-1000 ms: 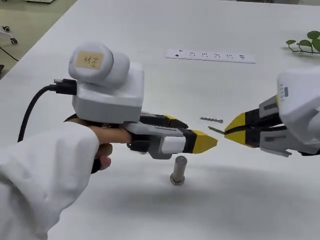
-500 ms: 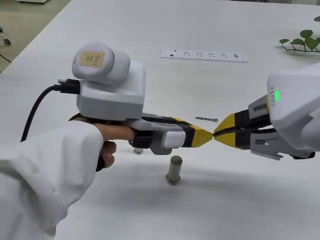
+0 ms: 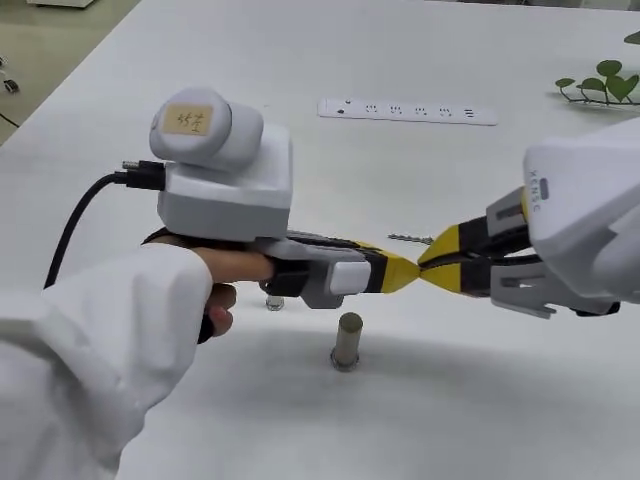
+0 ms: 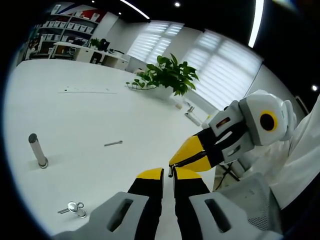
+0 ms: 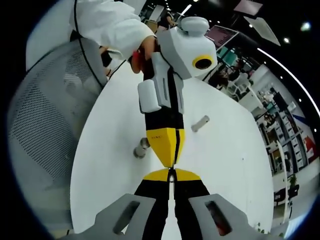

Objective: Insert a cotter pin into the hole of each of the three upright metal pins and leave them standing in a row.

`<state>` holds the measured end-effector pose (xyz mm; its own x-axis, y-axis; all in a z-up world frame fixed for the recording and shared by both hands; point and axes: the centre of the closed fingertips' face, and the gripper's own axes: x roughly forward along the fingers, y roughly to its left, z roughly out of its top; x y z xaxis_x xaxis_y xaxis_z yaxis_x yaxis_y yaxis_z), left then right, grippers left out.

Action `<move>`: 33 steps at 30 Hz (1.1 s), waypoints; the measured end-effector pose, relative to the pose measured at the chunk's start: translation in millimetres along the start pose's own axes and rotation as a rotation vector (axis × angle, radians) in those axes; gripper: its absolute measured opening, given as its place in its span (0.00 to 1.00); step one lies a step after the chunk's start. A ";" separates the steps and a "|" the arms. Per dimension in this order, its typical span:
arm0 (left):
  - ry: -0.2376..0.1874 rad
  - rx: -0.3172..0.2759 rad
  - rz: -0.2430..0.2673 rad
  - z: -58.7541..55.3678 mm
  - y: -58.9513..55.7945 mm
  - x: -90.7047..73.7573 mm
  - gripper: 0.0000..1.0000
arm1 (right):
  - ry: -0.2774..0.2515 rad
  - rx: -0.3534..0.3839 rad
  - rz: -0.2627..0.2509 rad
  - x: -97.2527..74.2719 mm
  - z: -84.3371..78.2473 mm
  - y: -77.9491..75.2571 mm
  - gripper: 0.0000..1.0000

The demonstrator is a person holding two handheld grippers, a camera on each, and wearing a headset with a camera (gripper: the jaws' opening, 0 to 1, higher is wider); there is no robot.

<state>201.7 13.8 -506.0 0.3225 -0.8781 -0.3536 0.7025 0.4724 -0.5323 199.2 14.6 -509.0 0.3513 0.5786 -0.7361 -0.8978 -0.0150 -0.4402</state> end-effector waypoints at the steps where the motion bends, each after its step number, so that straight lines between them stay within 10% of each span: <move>1: -0.001 -0.002 -0.001 0.1 0.0 0.2 0.03 | 0.001 -0.001 -0.005 -0.1 -0.3 -0.7 0.00; 33: -0.045 0.008 0.009 6.0 -6.0 -7.5 0.00 | -0.032 -0.005 -0.010 -2.2 9.1 -3.4 0.00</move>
<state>198.8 17.1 -495.5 0.3572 -0.8763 -0.3232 0.7042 0.4800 -0.5232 199.1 20.8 -501.2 0.3516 0.6049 -0.7145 -0.8926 -0.0133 -0.4506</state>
